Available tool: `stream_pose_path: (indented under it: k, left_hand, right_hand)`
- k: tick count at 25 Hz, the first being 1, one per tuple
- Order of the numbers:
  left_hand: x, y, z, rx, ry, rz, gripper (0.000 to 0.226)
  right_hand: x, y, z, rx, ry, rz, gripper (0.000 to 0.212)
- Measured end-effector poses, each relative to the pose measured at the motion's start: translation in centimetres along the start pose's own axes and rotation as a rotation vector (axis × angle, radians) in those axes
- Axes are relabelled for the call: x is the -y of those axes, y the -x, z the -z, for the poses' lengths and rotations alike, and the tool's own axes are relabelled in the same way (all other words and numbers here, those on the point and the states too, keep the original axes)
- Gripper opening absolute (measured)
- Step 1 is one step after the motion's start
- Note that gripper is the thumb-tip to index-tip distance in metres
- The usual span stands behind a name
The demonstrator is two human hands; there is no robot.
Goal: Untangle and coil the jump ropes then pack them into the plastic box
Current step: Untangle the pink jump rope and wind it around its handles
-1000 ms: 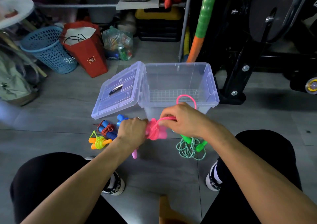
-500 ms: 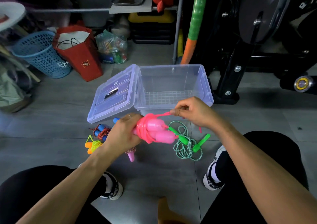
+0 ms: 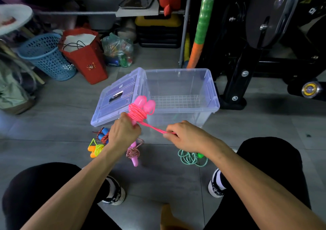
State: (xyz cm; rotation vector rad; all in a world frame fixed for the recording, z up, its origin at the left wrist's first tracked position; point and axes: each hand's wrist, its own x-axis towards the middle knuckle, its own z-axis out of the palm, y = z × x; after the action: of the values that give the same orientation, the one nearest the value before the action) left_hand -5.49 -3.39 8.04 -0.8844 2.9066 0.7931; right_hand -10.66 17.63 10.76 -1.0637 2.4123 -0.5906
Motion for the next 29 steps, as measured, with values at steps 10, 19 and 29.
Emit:
stream_pose_path:
  k: [10, 19, 29]
  left_hand:
    - [-2.1, 0.0, -2.0, 0.109, -0.325, -0.086, 0.025]
    - [-4.9, 2.9, -1.4, 0.097, -0.297, -0.361, 0.029]
    - [-5.3, 3.8, 0.5, 0.154, -0.011, -0.403, 0.029]
  right_hand:
    - [1.4, 1.1, 2.5, -0.230, -0.024, 0.113, 0.046]
    - [-0.7, 0.1, 3.7, -0.531, -0.475, -0.075, 0.019]
    - [-0.1, 0.8, 4.9, -0.330, -1.149, -0.150, 0.036]
